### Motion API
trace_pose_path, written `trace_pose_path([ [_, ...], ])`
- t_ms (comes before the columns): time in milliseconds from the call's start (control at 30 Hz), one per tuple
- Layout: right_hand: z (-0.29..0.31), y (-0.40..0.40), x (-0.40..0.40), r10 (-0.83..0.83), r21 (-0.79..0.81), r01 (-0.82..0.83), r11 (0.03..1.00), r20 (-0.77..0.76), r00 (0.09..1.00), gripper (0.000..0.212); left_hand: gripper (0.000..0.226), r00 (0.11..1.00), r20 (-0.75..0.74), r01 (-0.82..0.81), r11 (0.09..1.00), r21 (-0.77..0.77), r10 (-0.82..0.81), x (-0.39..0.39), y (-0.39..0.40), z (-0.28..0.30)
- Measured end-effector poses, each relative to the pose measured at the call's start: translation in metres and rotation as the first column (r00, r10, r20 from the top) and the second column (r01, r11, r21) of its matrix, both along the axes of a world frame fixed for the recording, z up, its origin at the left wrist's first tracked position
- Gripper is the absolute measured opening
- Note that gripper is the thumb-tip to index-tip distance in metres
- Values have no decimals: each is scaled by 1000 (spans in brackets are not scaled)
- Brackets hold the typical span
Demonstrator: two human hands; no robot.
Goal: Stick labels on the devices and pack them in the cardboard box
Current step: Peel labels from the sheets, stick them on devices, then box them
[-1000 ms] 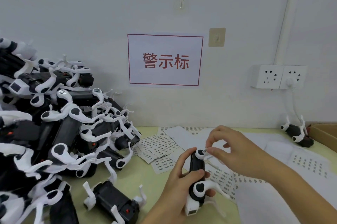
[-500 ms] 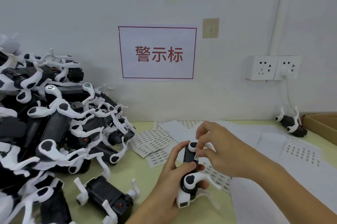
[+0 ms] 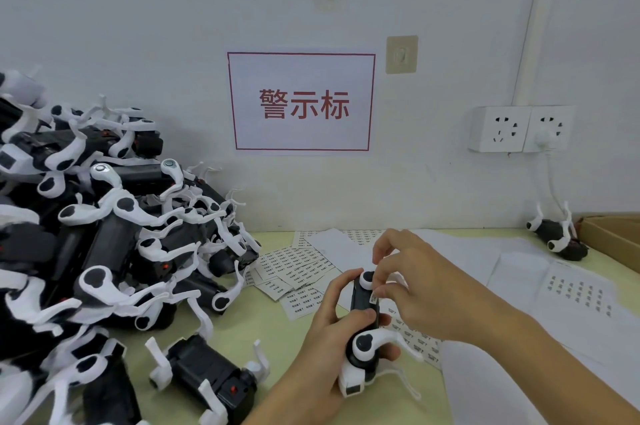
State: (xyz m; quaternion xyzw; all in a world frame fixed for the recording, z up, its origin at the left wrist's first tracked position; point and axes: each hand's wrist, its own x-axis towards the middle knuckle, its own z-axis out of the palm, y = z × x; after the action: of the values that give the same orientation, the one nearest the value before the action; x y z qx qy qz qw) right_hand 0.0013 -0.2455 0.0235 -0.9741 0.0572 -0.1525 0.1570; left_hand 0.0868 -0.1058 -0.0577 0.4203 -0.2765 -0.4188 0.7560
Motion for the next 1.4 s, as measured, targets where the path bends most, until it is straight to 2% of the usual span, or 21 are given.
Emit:
trace_pose_path([
  [633, 2, 1, -1, 27, -88, -27, 996, 6, 1000, 18, 55, 997, 47, -68, 997, 20, 67, -3, 0, 1],
  [867, 1, 2, -1, 47, -87, -45, 995, 21, 999, 19, 43, 993, 53, -103, 995, 18, 102, -4, 1, 1],
  [1267, 0, 4, 0, 52, -105, -48, 993, 32, 998, 20, 47, 986, 48, -161, 987, 17, 160, -4, -1, 2],
  [1400, -1, 5, 0, 50, -114, -45, 993, 46, 998, 19, 36, 977, 66, -206, 978, 19, 204, -5, -3, 1],
])
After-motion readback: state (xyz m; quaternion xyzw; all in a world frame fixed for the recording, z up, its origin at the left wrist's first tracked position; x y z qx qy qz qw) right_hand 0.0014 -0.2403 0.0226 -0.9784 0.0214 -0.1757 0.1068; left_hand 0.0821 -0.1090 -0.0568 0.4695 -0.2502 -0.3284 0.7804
